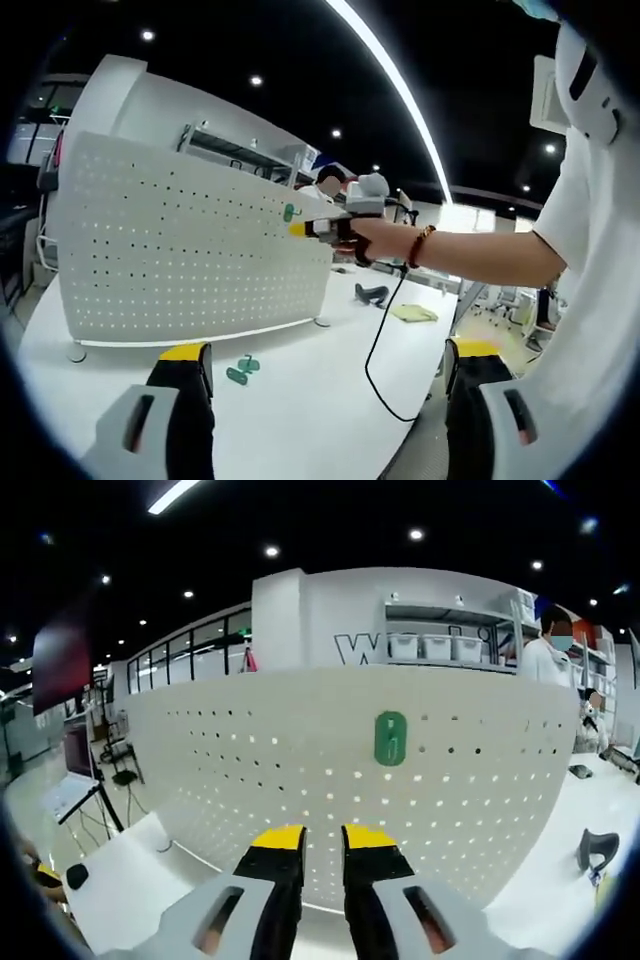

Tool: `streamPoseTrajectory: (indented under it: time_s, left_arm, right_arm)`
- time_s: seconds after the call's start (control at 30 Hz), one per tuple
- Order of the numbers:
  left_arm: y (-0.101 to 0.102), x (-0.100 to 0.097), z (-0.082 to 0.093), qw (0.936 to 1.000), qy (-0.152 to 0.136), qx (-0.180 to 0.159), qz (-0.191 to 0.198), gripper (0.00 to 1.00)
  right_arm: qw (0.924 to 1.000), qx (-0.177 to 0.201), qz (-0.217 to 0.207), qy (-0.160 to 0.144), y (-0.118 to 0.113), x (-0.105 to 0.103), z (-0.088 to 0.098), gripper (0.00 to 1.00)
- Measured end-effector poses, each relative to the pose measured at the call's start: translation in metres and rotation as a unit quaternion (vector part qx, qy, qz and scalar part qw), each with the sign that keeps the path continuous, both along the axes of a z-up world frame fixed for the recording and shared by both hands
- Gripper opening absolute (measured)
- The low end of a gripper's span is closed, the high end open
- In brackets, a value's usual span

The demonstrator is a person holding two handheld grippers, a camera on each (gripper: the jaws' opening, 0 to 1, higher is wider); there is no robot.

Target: Insert the hook assembly into the mounting plate slot until the hook locks in place.

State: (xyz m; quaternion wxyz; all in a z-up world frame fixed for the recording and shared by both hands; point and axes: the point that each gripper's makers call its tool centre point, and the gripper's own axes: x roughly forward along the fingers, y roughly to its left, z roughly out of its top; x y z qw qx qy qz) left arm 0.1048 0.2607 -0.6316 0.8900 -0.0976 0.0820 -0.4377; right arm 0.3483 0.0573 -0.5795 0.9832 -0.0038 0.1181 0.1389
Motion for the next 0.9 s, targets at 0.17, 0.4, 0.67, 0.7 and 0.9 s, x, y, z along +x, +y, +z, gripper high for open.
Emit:
streamPoseTrajectory:
  time_s: [0.17,0.4,0.67,0.7,0.9]
  left_arm:
    - [0.000,0.001,-0.001,0.9999,0.008,-0.005,0.006,0.99]
    - [-0.003,-0.001,0.001,0.9999,0.007,0.000,0.008,0.99]
    - [-0.008,-0.003,-0.002,0.9998,0.012,0.009,0.013,0.98]
    - [-0.009,-0.003,-0.002,0.9998,0.012,0.008,0.014,0.98]
    - [-0.013,-0.006,-0.007,0.9997,0.019,0.013,0.012,0.98]
  right_arm:
    - [0.9999,0.009,0.014,0.003,0.008,-0.014,-0.007,0.14]
    - [0.9992,0.024,0.030,0.007,0.015,-0.033,-0.015,0.14]
    - [0.9982,0.032,0.049,0.012,0.022,-0.055,-0.026,0.14]
    - [0.9980,0.034,0.052,0.011,0.023,-0.058,-0.027,0.14]
    - [0.9967,0.046,0.066,0.013,0.029,-0.071,-0.031,0.14]
